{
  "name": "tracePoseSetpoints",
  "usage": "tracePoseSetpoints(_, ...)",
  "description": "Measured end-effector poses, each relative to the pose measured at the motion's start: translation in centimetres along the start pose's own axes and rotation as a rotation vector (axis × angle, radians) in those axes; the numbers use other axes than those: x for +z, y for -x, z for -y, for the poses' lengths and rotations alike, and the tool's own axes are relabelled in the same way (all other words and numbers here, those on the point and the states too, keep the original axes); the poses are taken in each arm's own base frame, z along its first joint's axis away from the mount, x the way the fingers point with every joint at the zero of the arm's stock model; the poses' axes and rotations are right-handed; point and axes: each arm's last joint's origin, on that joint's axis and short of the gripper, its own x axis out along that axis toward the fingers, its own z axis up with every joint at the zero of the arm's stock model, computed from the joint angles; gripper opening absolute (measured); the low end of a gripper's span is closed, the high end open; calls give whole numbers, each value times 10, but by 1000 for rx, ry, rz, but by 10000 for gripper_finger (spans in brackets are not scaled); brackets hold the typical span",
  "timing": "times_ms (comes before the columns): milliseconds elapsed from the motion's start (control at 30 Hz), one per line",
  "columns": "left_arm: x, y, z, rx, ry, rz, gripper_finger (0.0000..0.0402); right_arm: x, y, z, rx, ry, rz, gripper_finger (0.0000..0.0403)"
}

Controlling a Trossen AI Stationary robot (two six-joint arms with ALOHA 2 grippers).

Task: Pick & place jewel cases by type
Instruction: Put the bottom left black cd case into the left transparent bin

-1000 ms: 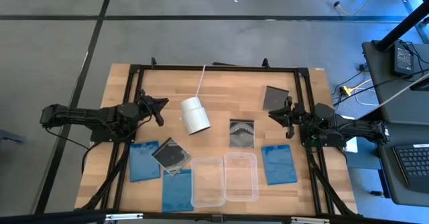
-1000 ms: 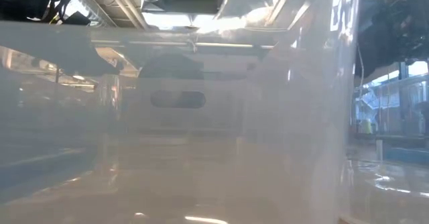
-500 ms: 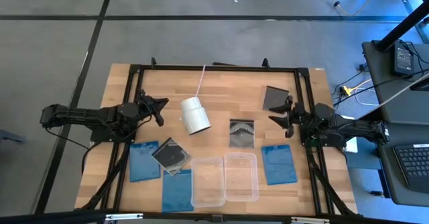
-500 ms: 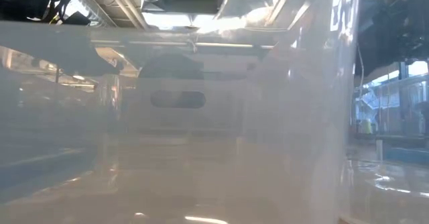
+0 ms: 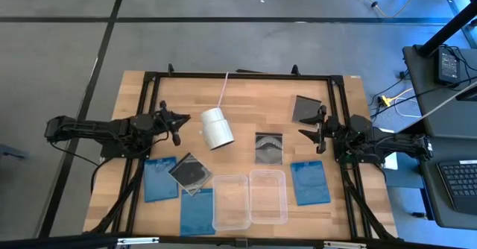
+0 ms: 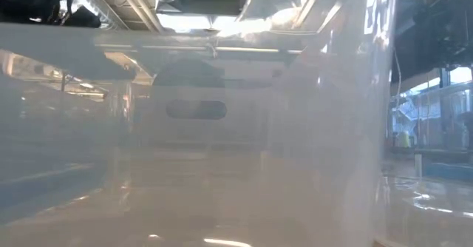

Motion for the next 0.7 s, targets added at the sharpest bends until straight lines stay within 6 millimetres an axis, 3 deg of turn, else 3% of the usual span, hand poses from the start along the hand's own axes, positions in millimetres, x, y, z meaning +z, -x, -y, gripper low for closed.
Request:
tracePoseSetpoints(233,20,3,7,-256,-121,230,59,0,0,0,0,25,0,193)
tracePoseSetpoints(433,36,8,6,-285,-83,396,67,1,0,0,0,93,8,193)
tracePoseSetpoints(700,40,10,6,-287,-91,450,65,3,0,0,-2,126,33,193)
